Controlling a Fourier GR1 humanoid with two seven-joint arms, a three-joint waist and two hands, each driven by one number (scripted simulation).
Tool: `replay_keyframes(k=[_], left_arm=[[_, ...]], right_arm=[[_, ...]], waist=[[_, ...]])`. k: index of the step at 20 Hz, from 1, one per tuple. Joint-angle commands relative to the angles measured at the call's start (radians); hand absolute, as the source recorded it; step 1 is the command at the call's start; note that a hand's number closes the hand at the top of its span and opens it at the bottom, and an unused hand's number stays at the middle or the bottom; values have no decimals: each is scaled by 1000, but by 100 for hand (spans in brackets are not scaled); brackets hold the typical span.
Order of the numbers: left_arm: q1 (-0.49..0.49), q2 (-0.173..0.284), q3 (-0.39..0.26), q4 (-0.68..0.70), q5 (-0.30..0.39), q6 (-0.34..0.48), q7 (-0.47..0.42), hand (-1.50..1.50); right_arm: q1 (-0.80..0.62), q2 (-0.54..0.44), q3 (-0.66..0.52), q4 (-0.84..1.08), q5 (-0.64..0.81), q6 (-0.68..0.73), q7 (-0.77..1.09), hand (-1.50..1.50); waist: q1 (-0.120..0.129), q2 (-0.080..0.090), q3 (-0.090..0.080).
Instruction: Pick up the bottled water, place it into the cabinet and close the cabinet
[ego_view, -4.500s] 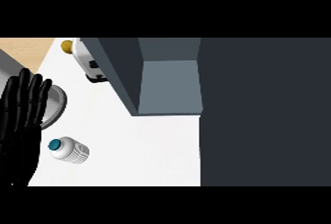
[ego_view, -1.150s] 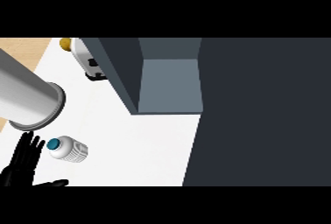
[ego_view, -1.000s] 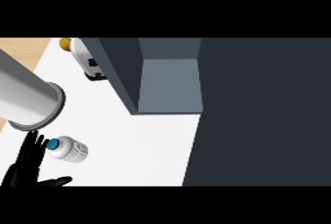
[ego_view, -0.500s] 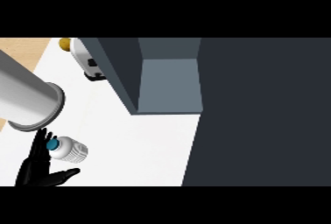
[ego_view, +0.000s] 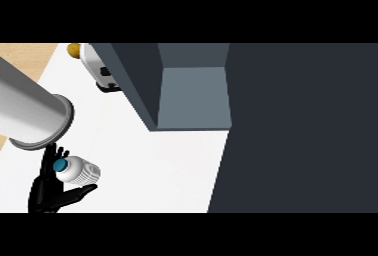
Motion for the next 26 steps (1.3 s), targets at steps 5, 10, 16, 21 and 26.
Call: replay_keyframes(k=[5,10,16,21,26], left_arm=[[-107,63,11,129,27,-56,-61,150],[-125,-14,-65,150,-36,-21,-146,150],[-135,-19,-144,40,-146,195,-214,150],[-204,-127,-247,44,-229,223,-248,150],[-265,-206,-315,-51,-185,217,-162,150]], right_arm=[[68,-58,40,-170,72,5,72,-150],[44,-55,26,-135,63,-11,30,-150],[-32,-37,31,-88,86,-41,81,-150],[31,-58,77,-99,67,-42,21,-150],[-18,-41,37,-49,60,-69,43,-150]], waist=[[-1,-1,0],[-2,-2,1],[6,-5,1],[-12,-4,1],[9,-6,2]])
